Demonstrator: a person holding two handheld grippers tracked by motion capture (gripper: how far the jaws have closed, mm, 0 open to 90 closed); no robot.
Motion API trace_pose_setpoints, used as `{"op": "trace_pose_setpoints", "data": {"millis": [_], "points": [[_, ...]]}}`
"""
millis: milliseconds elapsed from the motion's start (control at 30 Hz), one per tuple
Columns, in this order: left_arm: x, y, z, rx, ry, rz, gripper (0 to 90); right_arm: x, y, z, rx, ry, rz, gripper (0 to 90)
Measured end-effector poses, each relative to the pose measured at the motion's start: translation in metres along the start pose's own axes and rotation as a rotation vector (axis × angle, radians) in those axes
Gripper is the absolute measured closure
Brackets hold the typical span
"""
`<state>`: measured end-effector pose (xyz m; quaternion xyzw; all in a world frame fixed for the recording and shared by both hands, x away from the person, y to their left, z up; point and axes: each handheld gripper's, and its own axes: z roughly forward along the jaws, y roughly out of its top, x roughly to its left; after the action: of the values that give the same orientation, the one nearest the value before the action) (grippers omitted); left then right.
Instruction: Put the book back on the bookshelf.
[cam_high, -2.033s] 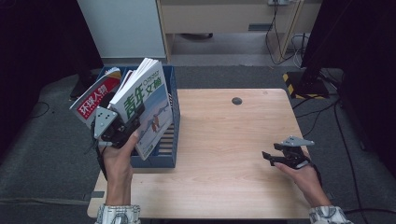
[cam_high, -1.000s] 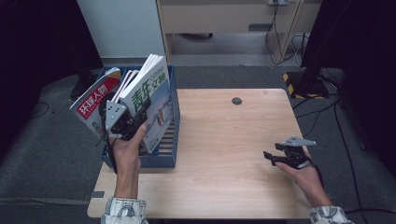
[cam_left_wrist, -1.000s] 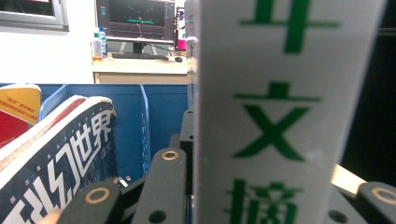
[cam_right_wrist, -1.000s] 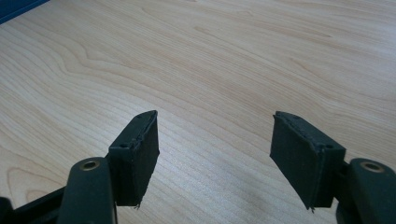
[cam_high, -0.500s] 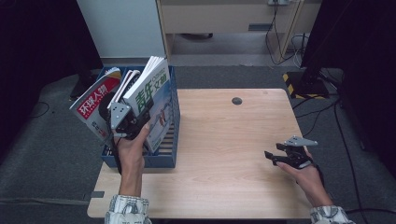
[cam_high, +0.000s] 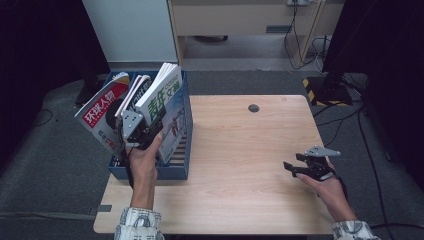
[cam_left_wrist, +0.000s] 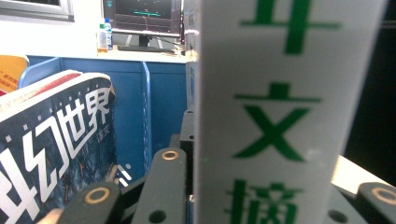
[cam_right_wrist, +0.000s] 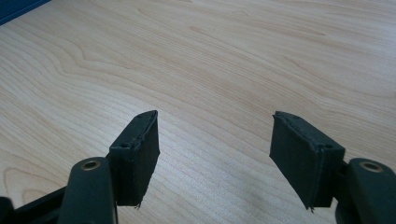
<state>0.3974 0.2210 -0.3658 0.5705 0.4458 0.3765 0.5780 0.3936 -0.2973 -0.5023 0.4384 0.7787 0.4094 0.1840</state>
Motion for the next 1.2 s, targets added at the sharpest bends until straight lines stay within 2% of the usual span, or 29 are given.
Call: {"op": "trace_pose_setpoints", "data": {"millis": [433, 1200], "points": [[-0.001, -0.010, 0.007, 0.020, 0.003, 0.018, 73.8, -0.001, 0.000, -0.001, -0.001, 0.000, 0.001, 33.2], [0.002, -0.027, 0.017, 0.061, 0.005, 0.008, 73.8, -0.001, -0.001, 0.000, 0.002, -0.001, 0.001, 33.3]]}}
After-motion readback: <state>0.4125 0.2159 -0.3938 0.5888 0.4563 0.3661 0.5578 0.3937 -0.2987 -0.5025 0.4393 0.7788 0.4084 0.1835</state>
